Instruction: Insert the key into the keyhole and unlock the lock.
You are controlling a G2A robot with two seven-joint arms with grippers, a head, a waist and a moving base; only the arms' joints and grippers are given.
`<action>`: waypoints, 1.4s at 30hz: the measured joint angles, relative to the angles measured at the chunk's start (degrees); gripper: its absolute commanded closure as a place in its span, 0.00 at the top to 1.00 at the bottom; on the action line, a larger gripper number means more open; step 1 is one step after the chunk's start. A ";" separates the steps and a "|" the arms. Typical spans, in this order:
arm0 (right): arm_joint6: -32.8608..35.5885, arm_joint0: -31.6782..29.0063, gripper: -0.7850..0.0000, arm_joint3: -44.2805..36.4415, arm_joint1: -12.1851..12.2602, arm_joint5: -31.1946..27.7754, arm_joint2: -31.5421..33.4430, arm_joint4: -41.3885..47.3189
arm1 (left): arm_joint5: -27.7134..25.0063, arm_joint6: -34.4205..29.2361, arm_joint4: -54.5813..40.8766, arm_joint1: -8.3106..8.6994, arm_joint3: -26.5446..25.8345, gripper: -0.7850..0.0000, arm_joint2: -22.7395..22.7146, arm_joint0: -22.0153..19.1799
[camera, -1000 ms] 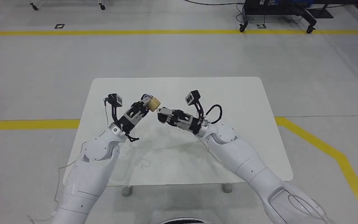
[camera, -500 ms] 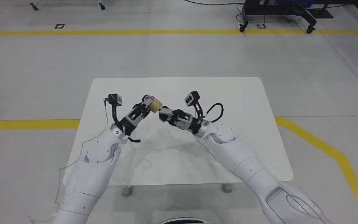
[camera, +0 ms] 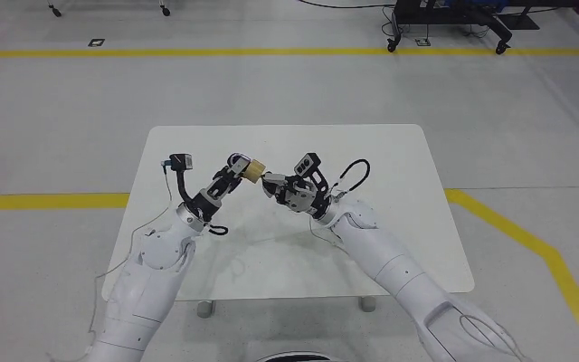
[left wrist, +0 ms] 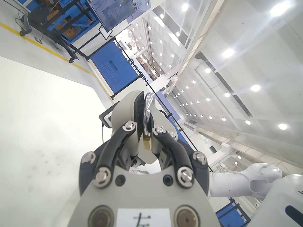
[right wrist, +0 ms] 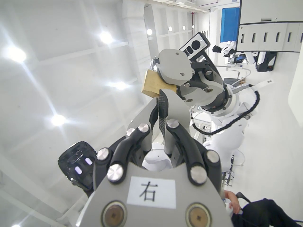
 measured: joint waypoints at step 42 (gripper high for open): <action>-2.50 -5.68 1.00 -5.80 3.37 -4.62 16.09 -9.58 | -2.15 3.78 12.49 -0.09 1.18 0.00 -0.85 -0.71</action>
